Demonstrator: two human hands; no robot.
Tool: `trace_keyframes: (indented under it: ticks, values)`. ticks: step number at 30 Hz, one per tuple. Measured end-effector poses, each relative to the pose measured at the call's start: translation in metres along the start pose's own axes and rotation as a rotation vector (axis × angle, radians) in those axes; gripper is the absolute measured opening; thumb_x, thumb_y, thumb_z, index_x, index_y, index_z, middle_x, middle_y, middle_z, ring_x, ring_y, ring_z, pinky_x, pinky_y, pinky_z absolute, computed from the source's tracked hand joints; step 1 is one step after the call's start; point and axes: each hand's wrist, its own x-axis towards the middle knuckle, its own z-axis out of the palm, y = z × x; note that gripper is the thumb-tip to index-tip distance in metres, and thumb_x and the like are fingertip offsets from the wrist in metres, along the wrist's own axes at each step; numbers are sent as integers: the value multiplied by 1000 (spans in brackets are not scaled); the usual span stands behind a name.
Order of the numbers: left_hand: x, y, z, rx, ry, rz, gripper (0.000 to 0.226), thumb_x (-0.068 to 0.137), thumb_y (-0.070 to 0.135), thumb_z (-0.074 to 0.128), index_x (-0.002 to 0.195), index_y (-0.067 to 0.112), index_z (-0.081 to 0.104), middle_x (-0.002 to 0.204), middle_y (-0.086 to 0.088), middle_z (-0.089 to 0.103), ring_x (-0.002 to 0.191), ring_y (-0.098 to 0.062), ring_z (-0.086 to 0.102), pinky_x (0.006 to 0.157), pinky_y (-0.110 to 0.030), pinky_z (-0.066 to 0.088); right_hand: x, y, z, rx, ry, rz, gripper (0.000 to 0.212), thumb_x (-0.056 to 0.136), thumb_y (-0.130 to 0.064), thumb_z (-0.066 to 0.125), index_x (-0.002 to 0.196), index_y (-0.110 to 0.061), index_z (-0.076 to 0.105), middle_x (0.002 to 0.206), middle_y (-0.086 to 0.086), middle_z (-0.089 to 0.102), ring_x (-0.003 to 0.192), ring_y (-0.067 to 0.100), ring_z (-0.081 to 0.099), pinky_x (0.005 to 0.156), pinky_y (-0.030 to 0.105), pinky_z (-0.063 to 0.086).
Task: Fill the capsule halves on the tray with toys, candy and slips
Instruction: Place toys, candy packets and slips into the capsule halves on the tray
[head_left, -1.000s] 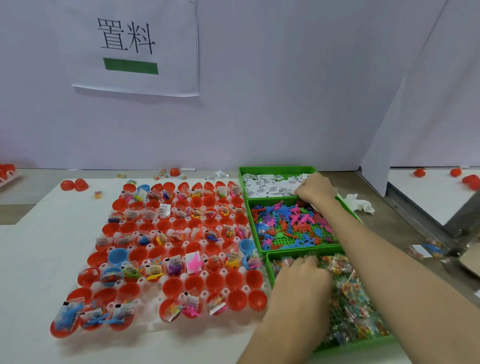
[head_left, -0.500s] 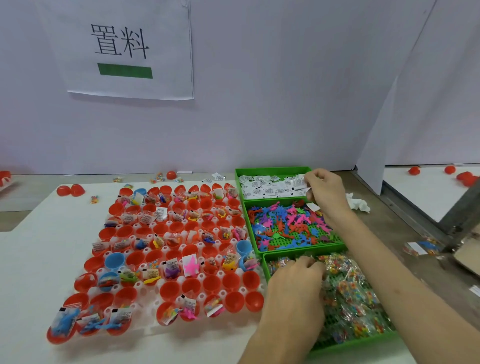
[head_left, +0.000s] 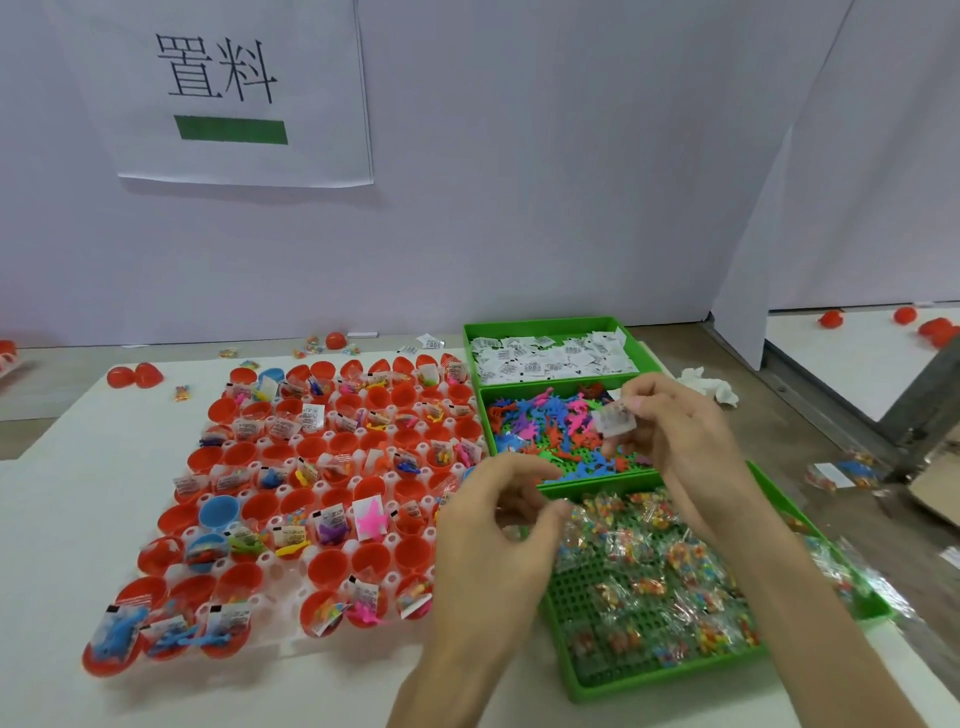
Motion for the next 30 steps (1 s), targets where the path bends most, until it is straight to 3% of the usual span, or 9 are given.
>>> trace_keyframes:
  ticks: [3, 6, 10, 13, 18, 23, 26, 30]
  values:
    - [4, -1, -11, -114, 60, -5, 35, 81, -3, 73, 89, 31, 68, 74, 4, 59, 69, -9, 58, 65, -20, 48, -3, -1, 5, -4, -120, 11, 18, 94, -17, 40, 78, -12, 46, 76, 7, 65, 63, 17, 56, 62, 29, 48]
    - [8, 1, -18, -221, 94, 10, 35, 82, -4, 72, 89, 30, 69, 77, 1, 60, 74, -11, 59, 68, -20, 51, -8, 2, 17, -88, -256, 3, 19, 87, -26, 41, 74, -23, 54, 86, 1, 67, 73, 16, 56, 63, 25, 47]
    - [11, 2, -24, -316, 105, 11, 28, 80, 1, 74, 96, 24, 70, 89, 3, 70, 77, -9, 65, 70, -16, 53, -16, 12, 32, -147, -339, 28, 24, 91, -36, 45, 85, -21, 61, 104, -7, 66, 83, 18, 55, 73, 30, 47]
    - [12, 1, -26, -332, 107, 5, 29, 81, -1, 74, 95, 24, 70, 91, 3, 72, 82, -10, 68, 72, -15, 53, -22, 16, 43, -150, -321, 10, 24, 93, -41, 46, 91, -24, 63, 100, -3, 64, 84, 17, 57, 77, 35, 47]
    - [9, 3, -25, -392, 54, -36, 23, 79, 7, 73, 93, 25, 71, 87, 0, 71, 82, -12, 68, 72, -19, 54, -34, 15, 63, -29, -239, -158, 13, 95, -27, 54, 86, -22, 61, 76, -8, 57, 70, 8, 53, 64, 19, 46]
    - [8, 5, -27, -472, -6, -129, 23, 81, 18, 70, 104, 21, 69, 88, -7, 67, 86, -19, 66, 78, -33, 58, -39, 15, 68, -135, -74, -353, 9, 93, -23, 62, 86, -29, 65, 79, -4, 64, 73, 11, 61, 67, 21, 51]
    - [10, 5, -26, -478, -38, -178, 24, 82, 10, 76, 103, 20, 72, 81, -6, 68, 78, -21, 67, 74, -28, 58, -41, 16, 67, -122, -44, -399, 11, 93, -18, 64, 87, -28, 65, 78, -3, 66, 72, 14, 64, 65, 20, 52]
    - [10, 5, -27, -468, -75, -214, 22, 82, 6, 72, 101, 14, 75, 90, -15, 72, 83, -23, 71, 71, -23, 56, -42, 17, 67, -108, -55, -407, 13, 93, -14, 65, 88, -26, 66, 78, 0, 67, 71, 16, 67, 64, 21, 54]
